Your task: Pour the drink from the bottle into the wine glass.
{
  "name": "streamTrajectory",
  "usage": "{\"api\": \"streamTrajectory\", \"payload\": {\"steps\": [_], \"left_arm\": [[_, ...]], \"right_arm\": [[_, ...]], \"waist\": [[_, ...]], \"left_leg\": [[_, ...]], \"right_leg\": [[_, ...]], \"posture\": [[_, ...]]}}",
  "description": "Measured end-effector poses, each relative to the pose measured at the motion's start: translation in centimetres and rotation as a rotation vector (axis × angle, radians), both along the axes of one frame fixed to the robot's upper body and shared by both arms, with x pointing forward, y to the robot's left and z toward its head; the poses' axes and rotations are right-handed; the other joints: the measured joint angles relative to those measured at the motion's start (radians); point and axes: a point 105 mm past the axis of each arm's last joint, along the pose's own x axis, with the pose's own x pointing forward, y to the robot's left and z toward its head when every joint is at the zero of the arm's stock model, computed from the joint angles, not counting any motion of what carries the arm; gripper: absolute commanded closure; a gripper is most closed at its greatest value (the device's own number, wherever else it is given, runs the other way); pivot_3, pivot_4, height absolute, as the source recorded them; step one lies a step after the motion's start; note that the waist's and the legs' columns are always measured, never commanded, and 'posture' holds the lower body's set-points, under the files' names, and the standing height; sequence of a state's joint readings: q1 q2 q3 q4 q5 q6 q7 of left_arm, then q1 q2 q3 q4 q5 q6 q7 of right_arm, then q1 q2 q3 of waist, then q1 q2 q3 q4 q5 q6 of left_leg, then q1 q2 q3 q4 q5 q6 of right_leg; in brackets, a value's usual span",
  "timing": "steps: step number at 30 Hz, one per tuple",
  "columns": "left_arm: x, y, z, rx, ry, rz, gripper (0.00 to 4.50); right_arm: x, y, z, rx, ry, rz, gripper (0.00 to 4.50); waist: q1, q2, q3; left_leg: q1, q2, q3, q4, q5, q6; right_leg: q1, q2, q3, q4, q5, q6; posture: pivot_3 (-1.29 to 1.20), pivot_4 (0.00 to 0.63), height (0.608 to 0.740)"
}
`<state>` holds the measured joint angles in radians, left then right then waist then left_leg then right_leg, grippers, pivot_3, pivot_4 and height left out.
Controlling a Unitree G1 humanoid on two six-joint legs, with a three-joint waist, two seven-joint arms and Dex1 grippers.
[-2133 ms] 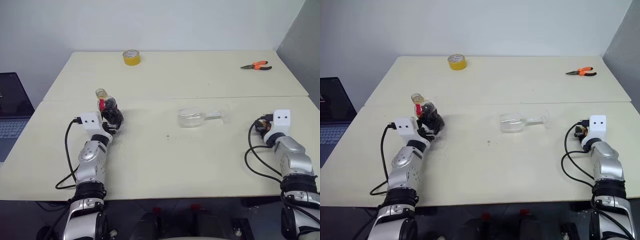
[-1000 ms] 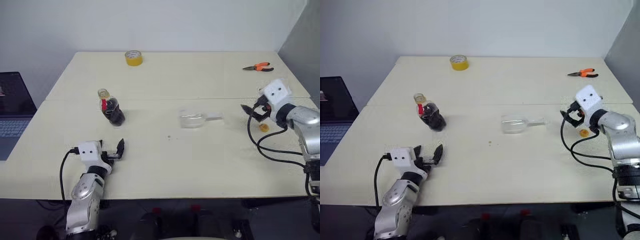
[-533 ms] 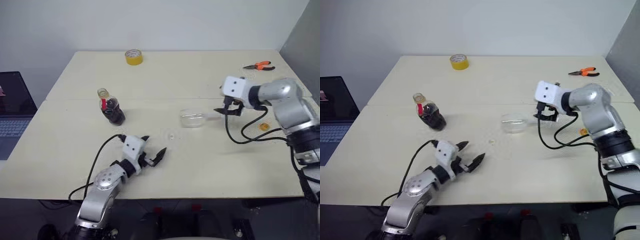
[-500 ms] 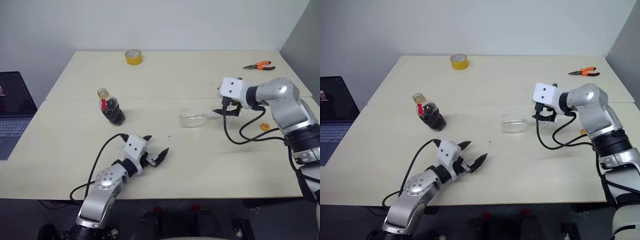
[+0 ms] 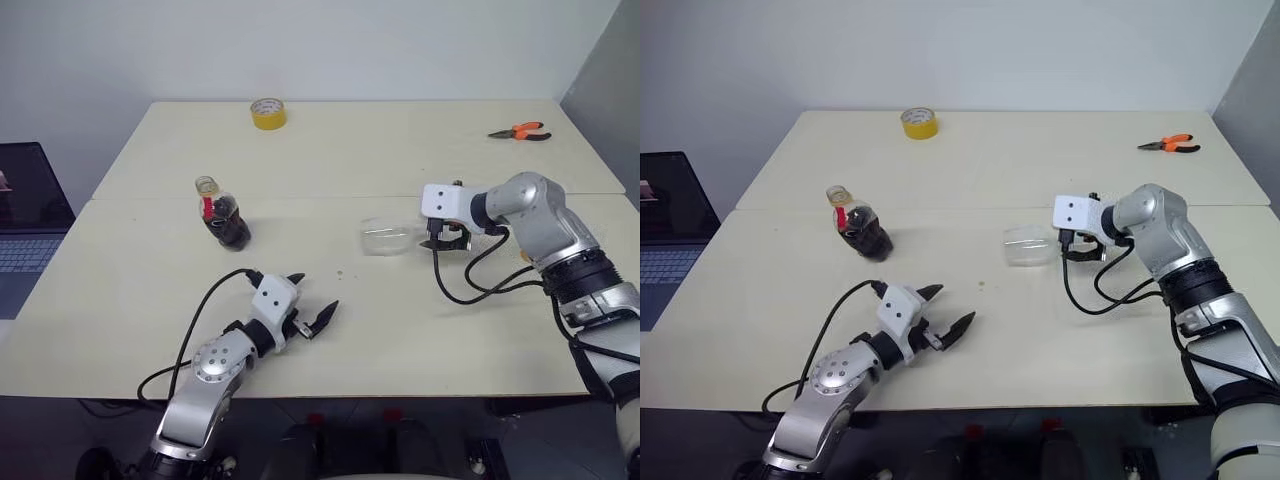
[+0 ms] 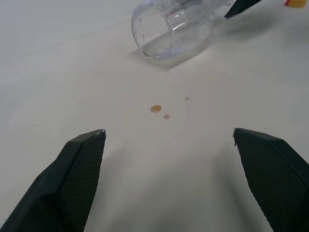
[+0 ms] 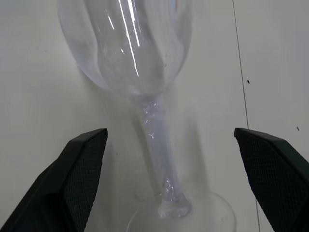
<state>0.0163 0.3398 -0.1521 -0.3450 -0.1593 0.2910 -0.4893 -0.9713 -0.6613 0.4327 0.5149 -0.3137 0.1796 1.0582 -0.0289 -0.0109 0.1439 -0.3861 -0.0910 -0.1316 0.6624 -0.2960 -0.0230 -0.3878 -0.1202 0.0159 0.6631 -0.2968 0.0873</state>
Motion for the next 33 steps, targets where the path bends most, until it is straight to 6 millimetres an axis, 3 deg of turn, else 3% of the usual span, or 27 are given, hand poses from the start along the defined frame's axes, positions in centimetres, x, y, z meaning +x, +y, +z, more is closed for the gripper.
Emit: {"api": "streamTrajectory", "payload": {"steps": [1, 4, 10, 15, 25, 33], "left_arm": [[0.0, -0.1, 0.3, -0.01, -0.012, -0.002, 0.0], [-0.2, -0.3, 1.0, -0.042, -0.037, -0.009, 0.0], [-1.0, 0.0, 3.2, -0.097, -0.088, -0.018, 0.0], [-1.6, 0.5, 3.9, -0.115, -0.076, -0.015, 0.0], [-1.6, 1.4, 4.3, -0.123, -0.053, 0.006, 0.0], [-1.5, 1.5, 4.1, -0.124, -0.043, 0.027, 0.0]], "right_arm": [[0.1, 0.0, -0.2, -0.003, 0.001, -0.005, 0.02], [0.4, 0.1, -0.7, -0.005, 0.009, -0.01, 0.58], [0.7, 0.2, -0.7, -0.014, 0.007, -0.005, 2.53], [0.7, 0.0, -0.9, -0.036, 0.007, 0.001, 4.26], [0.9, 0.3, -0.8, -0.036, -0.005, 0.013, 4.38], [1.6, 3.7, 1.6, 0.212, -0.133, 0.026, 4.38]], "waist": [[0.0, 0.0, 0.0], [0.0, 0.0, 0.0], [-0.001, 0.0, 0.0], [-0.001, 0.0, 0.0], [-0.001, 0.0, 0.0], [-0.003, 0.001, 0.0]], "left_leg": [[0.0, 0.0, 0.0, 0.0, 0.0, 0.0], [0.0, 0.0, 0.0, 0.0, 0.0, 0.0], [0.0, 0.0, 0.0, 0.0, 0.0, 0.0], [0.0, 0.0, 0.0, 0.0, 0.0, 0.0], [0.0, 0.0, 0.0, 0.0, 0.0, 0.0], [0.0, 0.0, 0.0, 0.0, 0.0, 0.0]], "right_leg": [[0.0, 0.0, 0.0, 0.0, 0.0, 0.0], [0.0, 0.0, 0.0, 0.0, 0.0, 0.0], [0.0, 0.0, 0.0, 0.0, 0.0, 0.0], [0.0, 0.0, 0.0, 0.0, 0.0, 0.0], [0.0, 0.0, 0.0, 0.0, 0.0, 0.0], [0.0, 0.0, 0.0, 0.0, 0.0, 0.0]], "posture": [[0.0, 0.15, 0.74], [0.0, 0.15, 0.74], [0.0, 0.15, 0.74], [0.0, 0.15, 0.74], [0.0, 0.15, 0.74], [0.0, 0.15, 0.74]]}}
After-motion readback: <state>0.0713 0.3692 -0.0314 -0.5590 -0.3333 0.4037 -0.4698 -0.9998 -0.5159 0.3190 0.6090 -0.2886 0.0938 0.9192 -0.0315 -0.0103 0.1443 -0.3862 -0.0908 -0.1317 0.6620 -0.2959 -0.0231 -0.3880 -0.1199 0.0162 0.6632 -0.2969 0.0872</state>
